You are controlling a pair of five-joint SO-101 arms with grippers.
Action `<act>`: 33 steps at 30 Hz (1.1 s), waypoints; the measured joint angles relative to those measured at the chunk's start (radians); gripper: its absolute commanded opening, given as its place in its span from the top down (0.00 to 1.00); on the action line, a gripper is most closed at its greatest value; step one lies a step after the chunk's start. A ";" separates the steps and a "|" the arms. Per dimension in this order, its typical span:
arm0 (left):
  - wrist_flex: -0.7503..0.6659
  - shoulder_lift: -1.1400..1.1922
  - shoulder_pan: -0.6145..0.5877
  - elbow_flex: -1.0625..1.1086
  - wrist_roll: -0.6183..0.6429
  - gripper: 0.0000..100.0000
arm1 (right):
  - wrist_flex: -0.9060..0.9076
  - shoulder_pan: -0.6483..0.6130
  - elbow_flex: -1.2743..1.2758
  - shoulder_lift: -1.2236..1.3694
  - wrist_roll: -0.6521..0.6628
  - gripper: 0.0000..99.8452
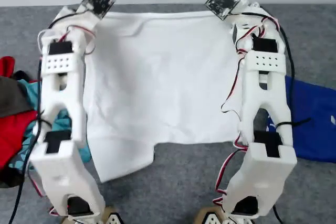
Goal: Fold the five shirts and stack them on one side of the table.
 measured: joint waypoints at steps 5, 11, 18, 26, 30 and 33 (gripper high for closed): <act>0.169 0.180 0.026 -0.313 -0.006 0.99 | -0.072 0.002 0.000 0.025 0.035 0.99; 0.559 0.275 0.052 -0.615 -0.006 0.99 | 0.028 0.003 0.000 0.025 0.035 0.99; 1.008 0.290 0.055 -0.822 -0.008 1.00 | 0.307 0.000 0.000 -0.002 0.035 0.99; 1.069 0.207 0.060 -0.660 -0.008 1.00 | 0.586 0.000 0.000 -0.049 -0.012 0.99; 1.069 0.018 0.094 -0.377 -0.008 1.00 | 0.730 0.000 0.000 -0.049 -0.014 0.99; 1.069 -0.152 0.117 -0.124 -0.040 1.00 | 0.844 0.000 0.000 -0.055 -0.014 0.99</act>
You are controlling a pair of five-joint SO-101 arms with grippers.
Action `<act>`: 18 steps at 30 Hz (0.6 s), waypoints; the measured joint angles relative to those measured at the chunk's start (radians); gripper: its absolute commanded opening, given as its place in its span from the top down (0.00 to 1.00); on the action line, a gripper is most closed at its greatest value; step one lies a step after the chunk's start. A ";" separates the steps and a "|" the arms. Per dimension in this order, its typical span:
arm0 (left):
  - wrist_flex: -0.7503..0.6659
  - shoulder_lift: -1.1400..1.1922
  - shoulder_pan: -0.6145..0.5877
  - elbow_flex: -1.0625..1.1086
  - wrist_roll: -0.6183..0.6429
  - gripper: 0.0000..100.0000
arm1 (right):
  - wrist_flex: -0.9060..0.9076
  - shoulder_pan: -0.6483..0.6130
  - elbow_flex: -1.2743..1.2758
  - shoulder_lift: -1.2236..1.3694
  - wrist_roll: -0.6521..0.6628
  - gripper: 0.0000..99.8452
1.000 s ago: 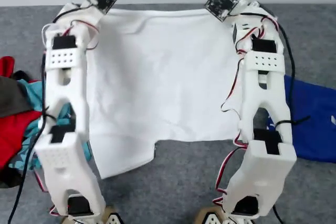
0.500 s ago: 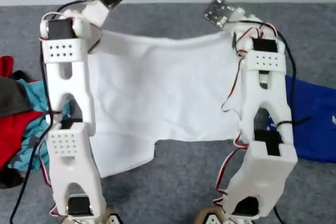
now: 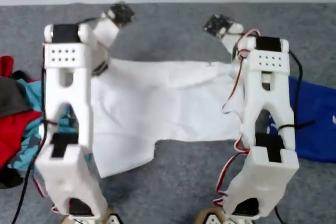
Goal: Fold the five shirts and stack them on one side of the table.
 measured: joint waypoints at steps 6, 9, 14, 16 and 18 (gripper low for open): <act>-0.002 -0.273 -0.002 0.396 -0.052 1.00 | 0.227 0.000 0.000 -0.012 -0.006 0.99; -0.002 -0.359 -0.028 0.529 -0.057 1.00 | 0.313 0.000 0.000 -0.055 -0.006 0.99; -0.003 -0.462 -0.052 0.717 -0.091 1.00 | 0.407 0.000 0.000 -0.107 -0.006 0.99; -0.003 -0.494 -0.049 0.781 -0.106 1.00 | 0.410 0.000 0.012 -0.114 -0.002 0.99; -0.003 -0.517 -0.049 0.833 -0.121 1.00 | 0.411 0.003 0.041 -0.118 0.020 0.99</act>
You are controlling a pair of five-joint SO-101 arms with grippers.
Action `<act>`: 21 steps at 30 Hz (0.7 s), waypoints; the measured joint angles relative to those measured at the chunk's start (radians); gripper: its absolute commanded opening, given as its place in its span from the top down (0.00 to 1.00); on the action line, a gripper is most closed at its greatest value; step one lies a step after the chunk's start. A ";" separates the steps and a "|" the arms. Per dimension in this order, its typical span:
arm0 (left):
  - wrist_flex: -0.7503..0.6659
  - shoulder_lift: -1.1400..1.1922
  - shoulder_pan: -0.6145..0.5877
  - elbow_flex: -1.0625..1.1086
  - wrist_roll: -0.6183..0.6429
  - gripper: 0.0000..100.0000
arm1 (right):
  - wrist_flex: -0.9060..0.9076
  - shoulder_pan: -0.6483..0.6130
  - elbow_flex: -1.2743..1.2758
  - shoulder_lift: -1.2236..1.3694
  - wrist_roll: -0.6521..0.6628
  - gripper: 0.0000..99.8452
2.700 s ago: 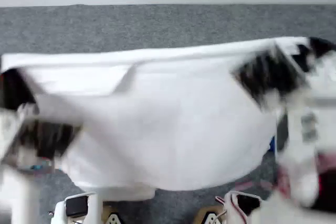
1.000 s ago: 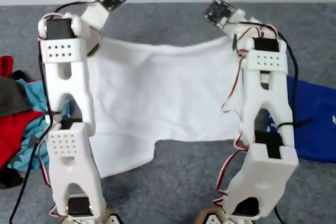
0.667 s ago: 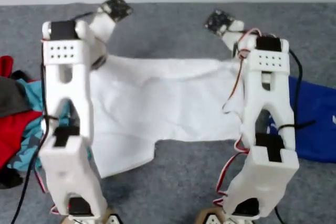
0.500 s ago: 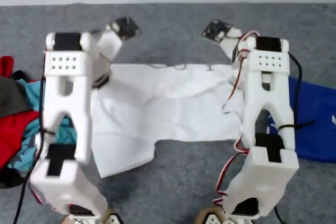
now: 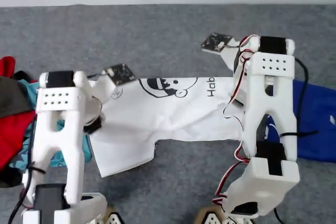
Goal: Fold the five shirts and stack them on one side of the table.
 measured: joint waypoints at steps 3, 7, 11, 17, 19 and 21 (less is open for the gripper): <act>0.000 -0.020 -0.006 0.051 -0.009 0.99 | 0.000 0.023 0.041 0.000 0.017 0.99; 0.000 -0.021 -0.029 0.066 -0.011 0.96 | 0.002 0.043 0.061 0.000 0.017 0.95; 0.000 -0.044 -0.049 0.066 -0.020 0.88 | 0.002 0.040 0.061 0.000 0.017 0.83; 0.000 -0.144 -0.054 0.066 -0.020 0.84 | 0.002 0.054 0.061 -0.017 -0.021 0.79; 0.000 -0.175 -0.054 0.066 0.000 0.84 | 0.002 0.052 0.061 -0.043 -0.026 0.79; 0.000 -0.193 -0.054 0.066 0.020 0.84 | 0.002 0.049 0.061 -0.063 -0.029 0.79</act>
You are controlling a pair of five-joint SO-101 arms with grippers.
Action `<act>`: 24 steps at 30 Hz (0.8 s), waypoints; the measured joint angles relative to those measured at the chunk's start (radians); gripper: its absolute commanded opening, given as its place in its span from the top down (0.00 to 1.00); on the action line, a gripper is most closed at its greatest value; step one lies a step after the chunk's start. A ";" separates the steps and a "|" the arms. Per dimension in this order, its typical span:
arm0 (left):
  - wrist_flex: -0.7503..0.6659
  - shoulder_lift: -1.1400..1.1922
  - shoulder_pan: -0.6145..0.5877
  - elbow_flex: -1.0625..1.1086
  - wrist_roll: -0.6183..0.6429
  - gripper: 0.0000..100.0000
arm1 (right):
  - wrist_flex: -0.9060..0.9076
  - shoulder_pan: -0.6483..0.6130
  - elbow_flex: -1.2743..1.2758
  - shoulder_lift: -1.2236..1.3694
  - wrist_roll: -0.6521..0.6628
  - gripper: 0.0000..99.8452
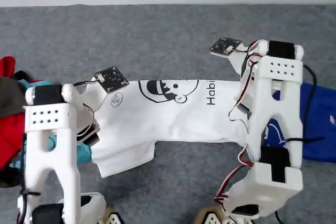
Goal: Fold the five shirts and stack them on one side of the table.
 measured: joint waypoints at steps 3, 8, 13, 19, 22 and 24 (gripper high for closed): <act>0.000 -0.003 0.000 0.000 0.043 0.85 | -0.008 -0.014 0.000 -0.005 -0.003 0.80; -0.058 -0.003 0.000 -0.015 0.195 1.00 | -0.071 -0.091 0.000 0.006 -0.110 0.97; -0.037 -0.003 -0.032 -0.115 0.322 1.00 | -0.061 -0.250 0.000 0.011 -0.212 0.99; -0.002 -0.015 -0.272 -0.230 0.393 1.00 | -0.008 -0.434 0.000 0.020 -0.249 0.99; 0.002 -0.035 -0.446 -0.241 0.393 1.00 | -0.008 -0.537 0.000 0.020 -0.273 0.96; 0.002 -0.035 -0.560 -0.241 0.393 1.00 | -0.008 -0.608 0.000 0.020 -0.287 0.90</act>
